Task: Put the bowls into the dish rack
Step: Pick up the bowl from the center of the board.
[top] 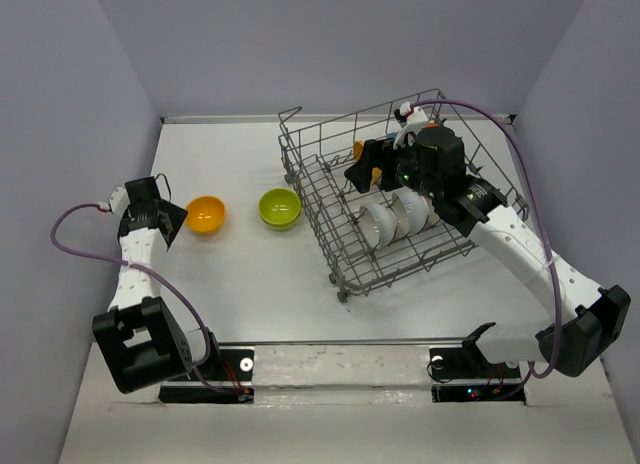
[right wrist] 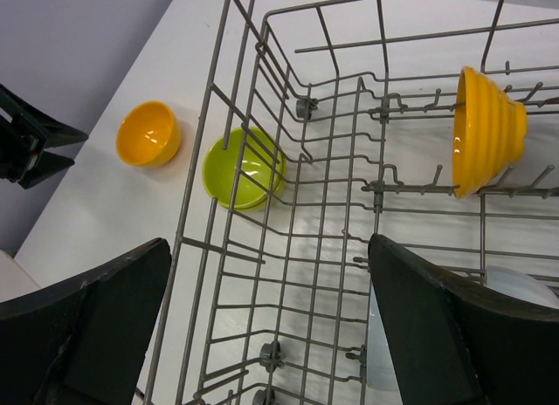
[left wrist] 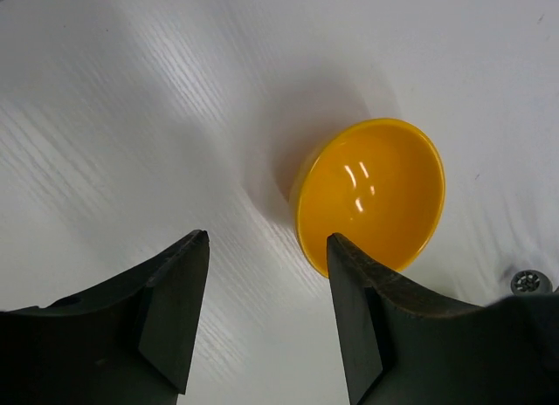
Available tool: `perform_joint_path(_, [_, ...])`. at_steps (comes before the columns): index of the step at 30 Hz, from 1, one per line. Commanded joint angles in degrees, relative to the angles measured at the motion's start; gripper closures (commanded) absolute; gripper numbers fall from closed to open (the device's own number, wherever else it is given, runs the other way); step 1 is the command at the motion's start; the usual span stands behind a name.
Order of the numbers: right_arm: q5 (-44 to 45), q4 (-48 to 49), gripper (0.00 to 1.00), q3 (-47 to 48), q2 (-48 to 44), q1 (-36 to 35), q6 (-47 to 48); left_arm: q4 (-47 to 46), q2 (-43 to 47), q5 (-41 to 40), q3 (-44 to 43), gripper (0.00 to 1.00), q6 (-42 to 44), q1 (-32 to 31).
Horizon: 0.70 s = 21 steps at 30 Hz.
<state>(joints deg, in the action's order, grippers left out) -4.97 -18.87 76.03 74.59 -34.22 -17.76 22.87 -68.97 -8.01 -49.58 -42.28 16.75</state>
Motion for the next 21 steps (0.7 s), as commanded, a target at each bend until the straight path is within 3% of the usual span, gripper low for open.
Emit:
perform_joint_path(1, [-0.6, 1.1, 0.0, 1.6, -1.3, -0.4, 0.4, -3.5, -2.7, 1.7, -0.8, 0.36, 1.6, 0.6])
perform_joint_path(11, [0.3, 1.1, 0.0, 1.1, -1.9, -0.4, 0.8, -2.2, -10.7, -1.8, -8.4, 0.37, 10.2, 0.7])
perform_joint_path(21, [0.0, 1.0, 0.0, 1.0, -1.9, -0.4, 1.1, -3.8, -15.3, -2.5, -10.4, 0.38, 13.5, -0.6])
